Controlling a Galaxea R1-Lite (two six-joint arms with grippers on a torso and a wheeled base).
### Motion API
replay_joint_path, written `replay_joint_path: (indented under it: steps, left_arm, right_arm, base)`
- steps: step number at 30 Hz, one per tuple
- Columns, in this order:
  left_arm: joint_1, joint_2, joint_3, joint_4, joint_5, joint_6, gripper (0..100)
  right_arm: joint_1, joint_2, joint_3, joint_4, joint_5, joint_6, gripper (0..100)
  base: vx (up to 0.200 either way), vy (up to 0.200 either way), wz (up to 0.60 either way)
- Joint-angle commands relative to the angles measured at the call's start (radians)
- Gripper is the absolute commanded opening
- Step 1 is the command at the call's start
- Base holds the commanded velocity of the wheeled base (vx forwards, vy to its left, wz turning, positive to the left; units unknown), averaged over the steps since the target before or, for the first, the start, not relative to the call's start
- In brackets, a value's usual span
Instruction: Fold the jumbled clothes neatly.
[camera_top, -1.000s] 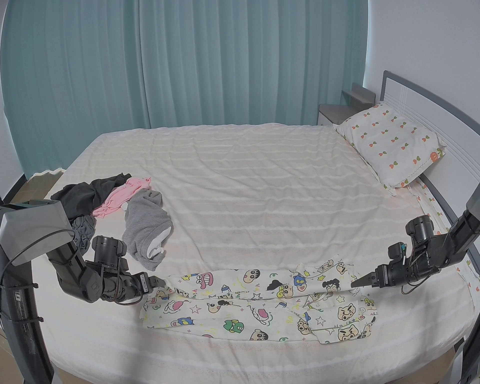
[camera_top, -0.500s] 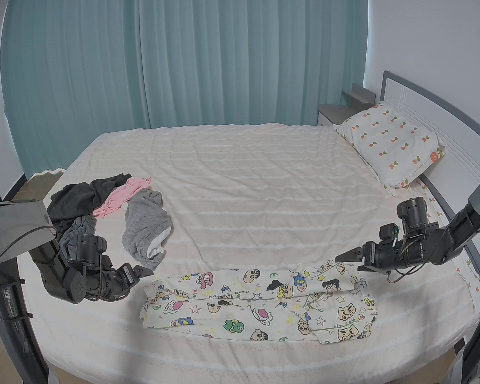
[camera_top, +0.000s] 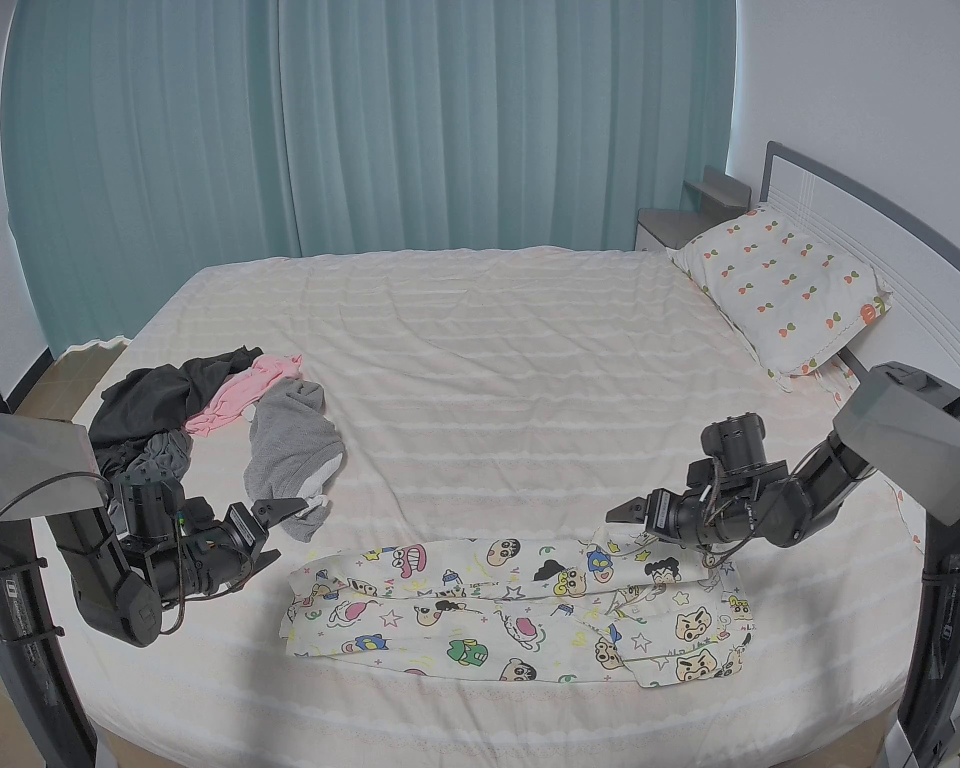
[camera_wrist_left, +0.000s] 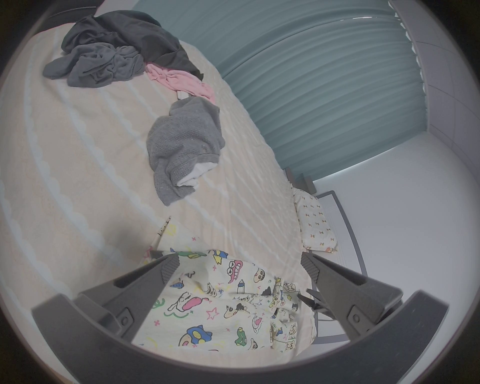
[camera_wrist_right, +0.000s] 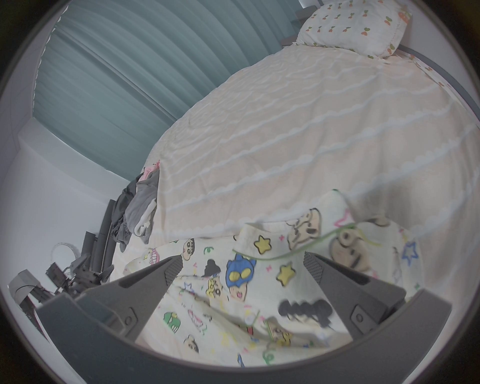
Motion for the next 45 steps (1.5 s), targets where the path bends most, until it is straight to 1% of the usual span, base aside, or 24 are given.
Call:
replay_joint_path:
  steps: [1,3,4,5,6,7,8,10,14,22,25,31,37,40,45]
  left_arm:
    - [-0.008,0.055,0.055,-0.049,-0.007,-0.009,100]
    - [-0.008,0.057,0.055,-0.049,-0.007,-0.007,100]
    - [-0.008,0.057,0.055,-0.051,-0.007,-0.007,100]
    - [-0.008,0.057,0.055,-0.051,-0.007,-0.007,100]
    - [-0.008,0.057,0.055,-0.051,-0.007,-0.007,100]
    - [-0.008,0.057,0.055,-0.051,-0.007,-0.007,100]
    - [-0.008,0.057,0.055,-0.051,-0.005,-0.007,100]
    - [-0.008,0.058,0.055,-0.051,-0.005,-0.007,100]
    - [-0.008,0.058,0.055,-0.051,-0.005,-0.006,100]
    - [-0.008,0.061,0.055,-0.051,-0.004,-0.006,100]
    - [-0.016,0.064,0.055,-0.054,0.013,-0.004,100]
    - [-0.019,0.070,0.054,-0.055,0.022,-0.004,100]
    - [-0.019,0.070,0.054,-0.055,0.022,-0.004,100]
    - [-0.019,0.070,0.054,-0.055,0.022,-0.004,100]
    - [-0.019,0.070,0.054,-0.055,0.021,-0.006,100]
  right_arm:
    - [0.044,0.142,-0.126,0.011,-0.048,0.006,100]
    - [0.044,0.145,-0.146,0.067,-0.051,0.006,100]
    - [0.042,0.145,-0.169,0.122,-0.055,0.004,100]
    - [0.041,0.145,-0.177,0.140,-0.056,0.004,100]
    - [0.036,0.145,-0.194,0.188,-0.061,0.000,100]
    - [0.036,0.145,-0.194,0.188,-0.061,0.000,100]
    - [0.024,0.145,-0.203,0.234,-0.085,-0.006,100]
    - [0.015,0.145,-0.197,0.252,-0.108,-0.010,100]
    - [-0.002,0.139,-0.177,0.274,-0.119,-0.010,100]
    - [-0.007,0.116,-0.126,0.263,-0.131,-0.005,100]
    - [-0.010,0.093,-0.125,0.240,-0.140,0.006,100]
    - [-0.010,0.039,-0.123,0.160,-0.142,0.087,100]
    - [-0.013,0.053,-0.132,0.159,-0.144,0.098,100]
    - [-0.031,0.106,-0.145,0.157,-0.160,0.095,100]
    - [-0.082,0.142,-0.171,0.162,-0.191,0.095,100]
  base:
    - [0.000,0.000,0.00]
    - [0.000,0.000,0.00]
    - [0.000,0.000,0.00]
    - [0.000,0.000,0.00]
    - [0.000,0.000,0.00]
    - [0.000,0.000,0.00]
    - [0.000,0.000,0.00]
    - [0.000,0.000,0.00]
    - [0.000,0.000,0.00]
    - [0.000,0.000,0.00]
    - [0.000,0.000,0.00]
    - [0.000,0.000,0.00]
    - [0.000,0.000,0.00]
    - [0.000,0.000,0.00]
    - [0.000,0.000,0.00]
